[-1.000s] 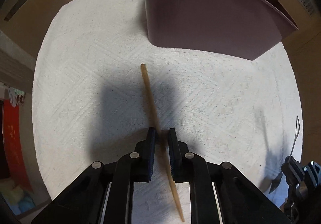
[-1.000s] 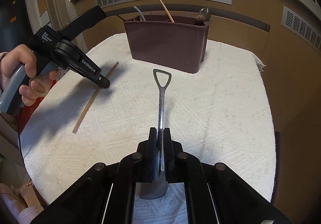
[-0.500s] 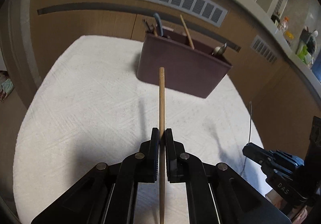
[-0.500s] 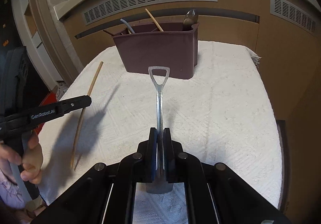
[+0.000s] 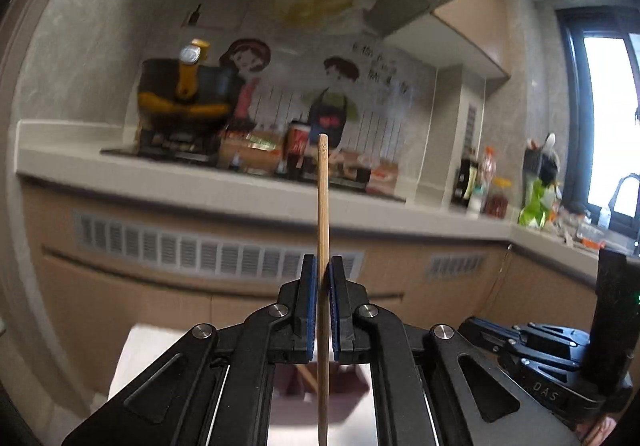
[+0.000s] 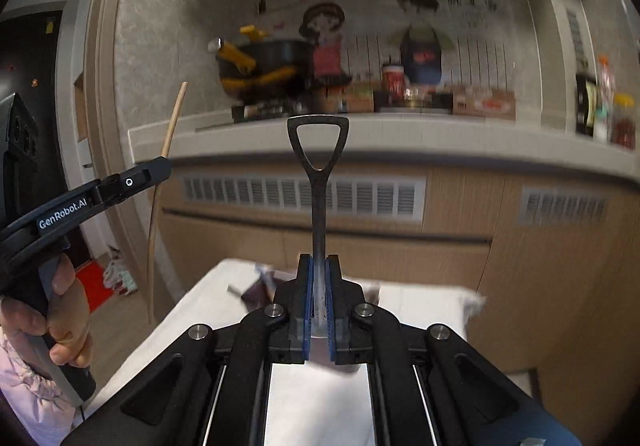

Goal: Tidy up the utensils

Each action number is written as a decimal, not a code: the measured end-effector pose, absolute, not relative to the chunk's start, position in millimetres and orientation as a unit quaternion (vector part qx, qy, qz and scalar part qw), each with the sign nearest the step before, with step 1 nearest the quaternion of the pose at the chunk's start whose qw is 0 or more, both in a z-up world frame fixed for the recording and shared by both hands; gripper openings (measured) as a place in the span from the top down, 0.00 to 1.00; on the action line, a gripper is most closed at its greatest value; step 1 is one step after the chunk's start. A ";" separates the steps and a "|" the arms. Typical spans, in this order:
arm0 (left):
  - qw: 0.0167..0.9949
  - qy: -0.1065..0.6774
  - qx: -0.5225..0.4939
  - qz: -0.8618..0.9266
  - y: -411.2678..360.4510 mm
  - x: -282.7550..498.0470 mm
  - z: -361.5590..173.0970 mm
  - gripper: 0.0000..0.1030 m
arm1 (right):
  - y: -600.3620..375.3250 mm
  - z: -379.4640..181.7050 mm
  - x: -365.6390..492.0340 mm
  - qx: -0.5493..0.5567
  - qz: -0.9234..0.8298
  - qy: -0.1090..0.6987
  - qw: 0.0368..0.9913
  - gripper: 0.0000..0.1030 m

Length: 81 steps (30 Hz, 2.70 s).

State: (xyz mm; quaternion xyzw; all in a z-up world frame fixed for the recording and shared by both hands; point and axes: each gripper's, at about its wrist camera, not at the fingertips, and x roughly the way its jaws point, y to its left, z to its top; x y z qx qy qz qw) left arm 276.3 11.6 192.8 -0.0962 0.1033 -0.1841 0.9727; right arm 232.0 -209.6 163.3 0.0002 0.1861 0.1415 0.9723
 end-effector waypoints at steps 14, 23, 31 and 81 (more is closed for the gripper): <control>0.974 0.121 -0.092 -0.168 1.9 362.8 148.8 0.94 | -206.4 141.0 313.1 -0.004 0.137 0.222 0.965 0.95; 0.966 0.162 -0.104 -0.175 -2.2 398.2 104.0 0.94 | -196.8 94.8 344.3 -0.008 0.144 0.272 0.951 0.95; 0.965 0.166 -0.110 -0.172 -6.6 416.6 78.7 0.94 | -191.2 69.8 361.0 -0.006 0.150 0.298 0.943 0.95; 0.952 0.301 -0.015 -0.058 1.6 131.3 18.7 0.04 | -205.1 31.2 132.9 -0.012 0.007 0.303 0.953 0.00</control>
